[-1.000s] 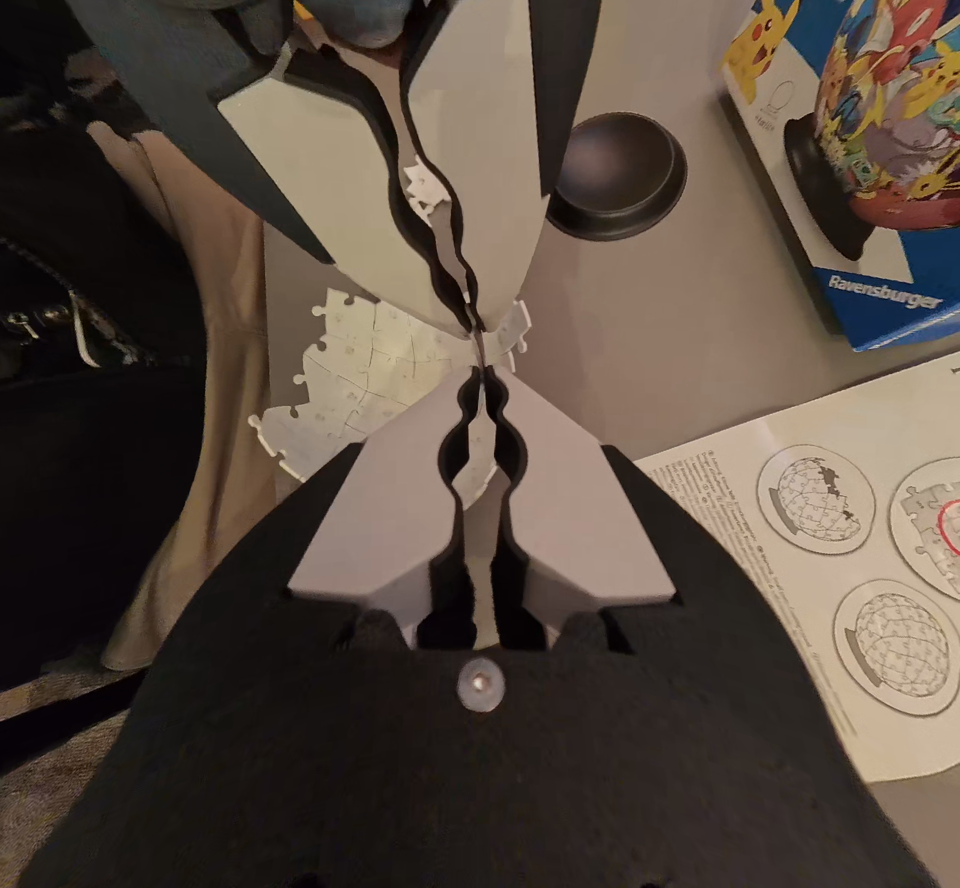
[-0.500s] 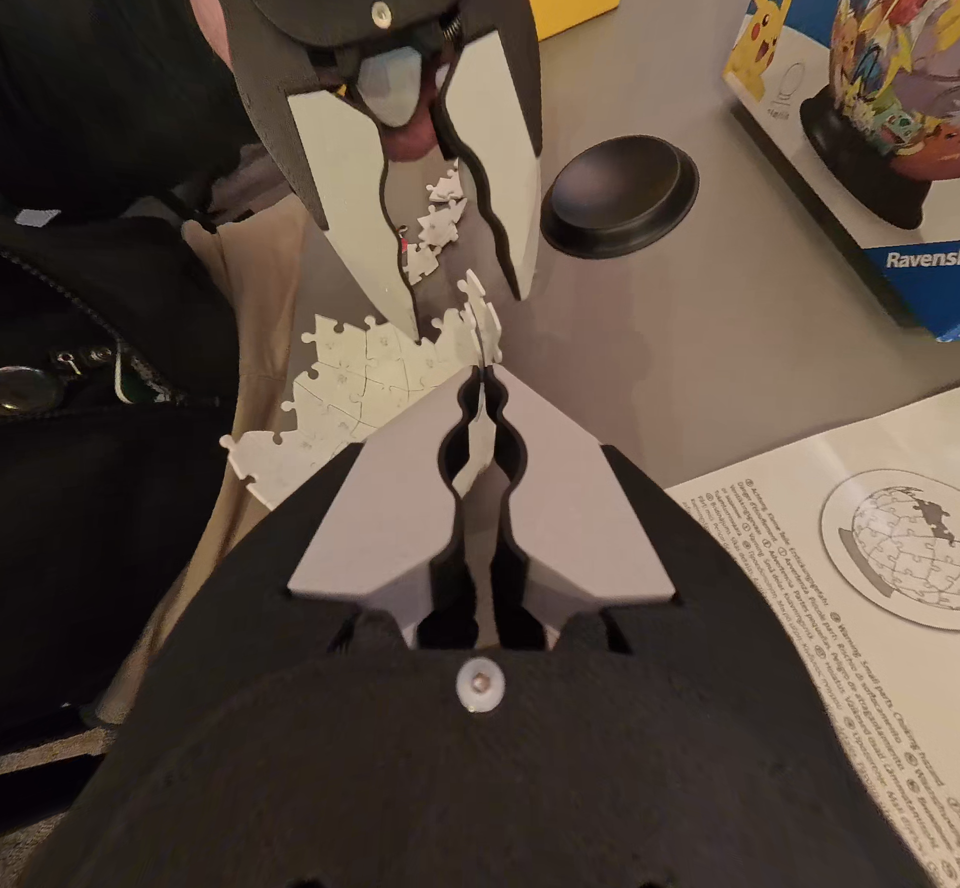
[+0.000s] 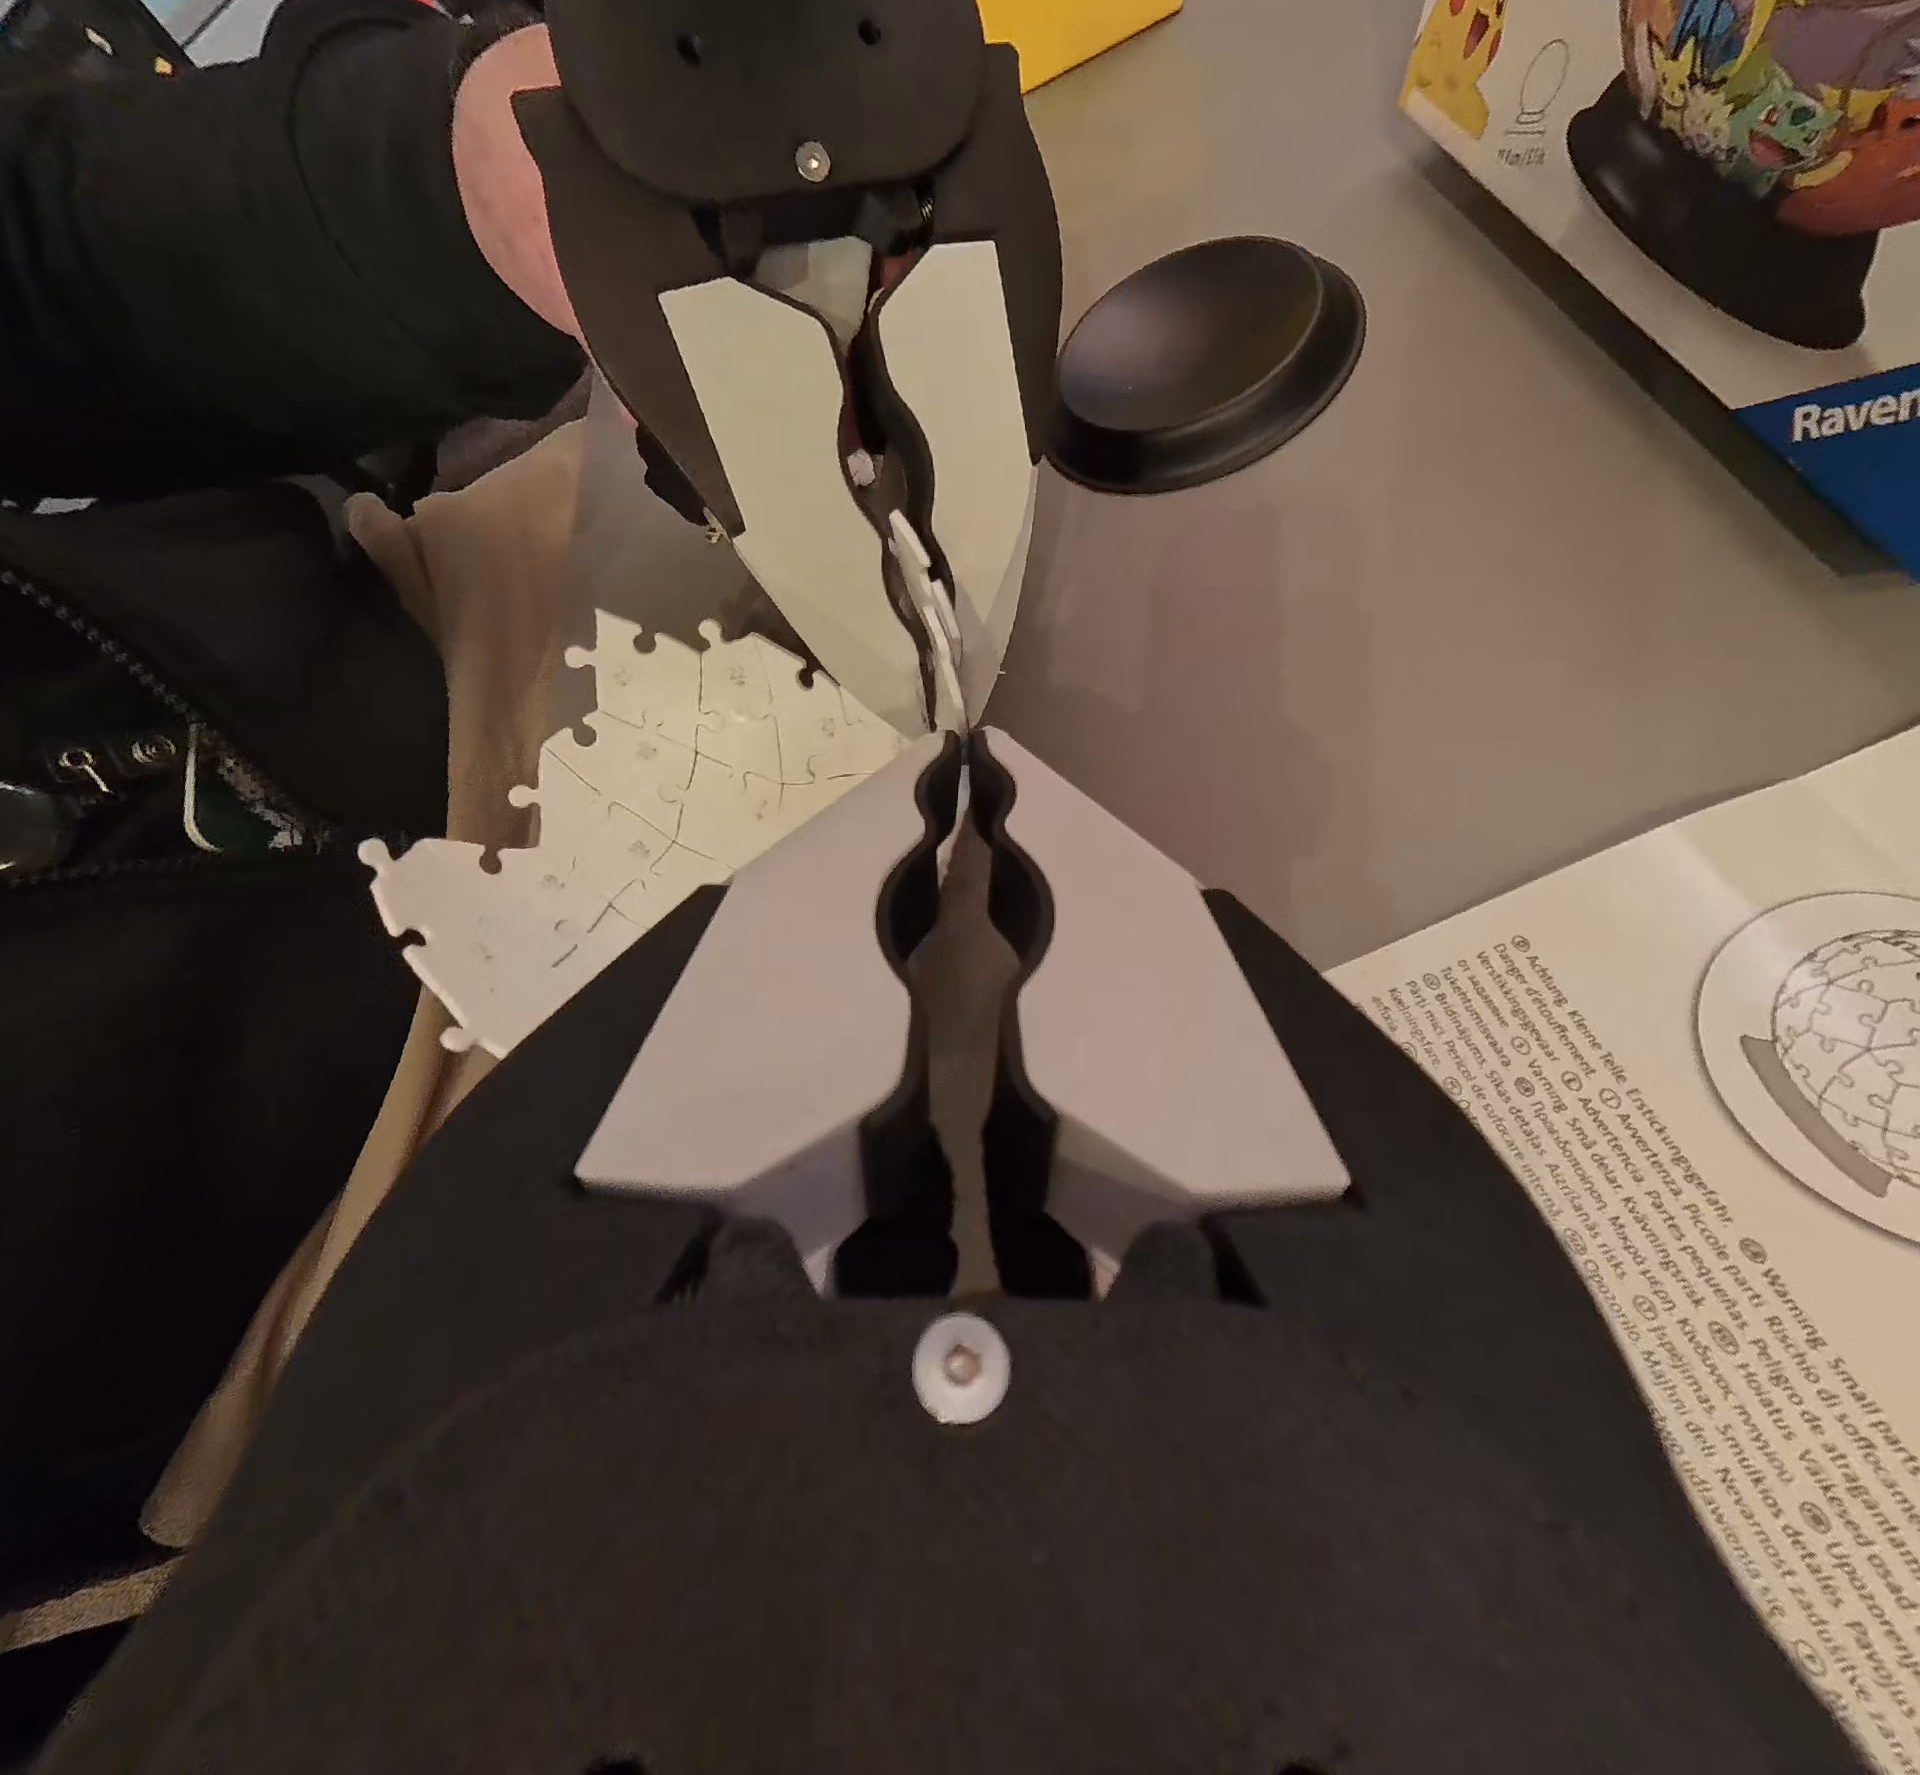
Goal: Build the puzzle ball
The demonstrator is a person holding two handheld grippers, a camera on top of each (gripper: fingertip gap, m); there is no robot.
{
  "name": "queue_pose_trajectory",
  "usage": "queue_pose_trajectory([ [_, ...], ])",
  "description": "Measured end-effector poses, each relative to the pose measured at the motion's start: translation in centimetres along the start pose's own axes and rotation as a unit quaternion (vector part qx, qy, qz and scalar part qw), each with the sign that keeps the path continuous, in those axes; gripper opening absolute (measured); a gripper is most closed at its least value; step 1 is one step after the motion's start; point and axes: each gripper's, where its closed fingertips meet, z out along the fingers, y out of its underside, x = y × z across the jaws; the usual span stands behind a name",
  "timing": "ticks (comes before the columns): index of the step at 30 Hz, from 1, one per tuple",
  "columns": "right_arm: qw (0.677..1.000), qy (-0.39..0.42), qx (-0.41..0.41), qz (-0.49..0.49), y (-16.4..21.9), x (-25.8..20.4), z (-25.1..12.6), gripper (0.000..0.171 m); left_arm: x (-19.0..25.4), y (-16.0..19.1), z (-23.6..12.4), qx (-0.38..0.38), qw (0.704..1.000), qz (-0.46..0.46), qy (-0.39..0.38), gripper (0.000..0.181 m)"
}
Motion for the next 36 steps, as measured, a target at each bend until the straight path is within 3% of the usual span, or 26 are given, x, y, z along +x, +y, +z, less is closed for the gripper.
queue_pose_trajectory([
  [12, 0.999, 0.02, 0.026, 0.032, 0.0, 0.8, 0.4, 0.0, -0.5, 0.0, 0.3, 0.044, 0.998, -0.052, 0.008, 0.004],
  [36, 0.999, 0.033, 0.033, 0.023, 0.1, 0.8, 0.2, 0.0, -0.4, -1.0, 0.7, 0.089, 0.994, -0.07, 0.011, 0.004],
])
